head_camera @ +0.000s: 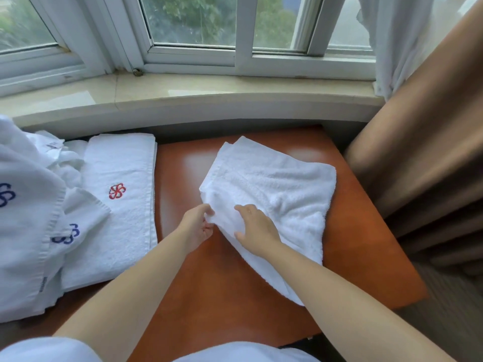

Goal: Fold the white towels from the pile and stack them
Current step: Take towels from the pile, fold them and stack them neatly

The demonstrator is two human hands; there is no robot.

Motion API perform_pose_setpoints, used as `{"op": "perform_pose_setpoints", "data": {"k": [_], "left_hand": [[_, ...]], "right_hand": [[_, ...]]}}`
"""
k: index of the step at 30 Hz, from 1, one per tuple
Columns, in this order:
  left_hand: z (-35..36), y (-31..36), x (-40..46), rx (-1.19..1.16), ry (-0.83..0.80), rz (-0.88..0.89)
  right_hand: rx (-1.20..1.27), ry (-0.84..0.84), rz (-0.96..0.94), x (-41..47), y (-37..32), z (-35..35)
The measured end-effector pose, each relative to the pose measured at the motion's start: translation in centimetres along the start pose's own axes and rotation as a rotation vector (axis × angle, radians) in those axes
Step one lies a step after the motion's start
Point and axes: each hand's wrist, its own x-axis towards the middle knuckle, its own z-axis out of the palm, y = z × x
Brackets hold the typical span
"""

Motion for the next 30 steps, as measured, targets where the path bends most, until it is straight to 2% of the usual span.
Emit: {"op": "perform_pose_setpoints", "data": {"k": [3, 5, 10, 13, 17, 22, 26, 30], "left_hand": [[-0.3, 1.8, -1.4, -0.012, -0.302, 0.065], [-0.3, 2.6, -1.7, 0.033, -0.430, 0.080], [0.4, 3.1, -1.0, 0.141, -0.469, 0.095], [0.3, 2.8, -0.3, 0.190, -0.460, 0.067], [0.2, 2.2, 0.3, 0.207, -0.420, 0.050], [0.8, 1.5, 1.6, 0.321, 0.012, 0.102], [1.2, 1.3, 2.4, 0.659, -0.029, 0.075], [3.2, 1.6, 3.5, 0.946, -0.109, 0.039]], "right_hand": [[0.074, 0.076, 0.088, 1.4, -1.0, -0.3], [0.185, 0.103, 0.100, 2.1, -1.7, -0.6], [0.798, -0.035, 0.059, 2.0, -1.4, -0.2], [0.987, -0.036, 0.100, 1.9, -1.1, 0.4], [0.889, 0.163, 0.271, 2.5, -1.3, 0.3], [0.741, 0.417, 0.520, 3.6, 1.2, -1.1], [0.671, 0.544, 0.665, 3.6, 4.4, -2.8], [0.676, 0.647, 0.682, 3.3, 6.1, -3.8]]}}
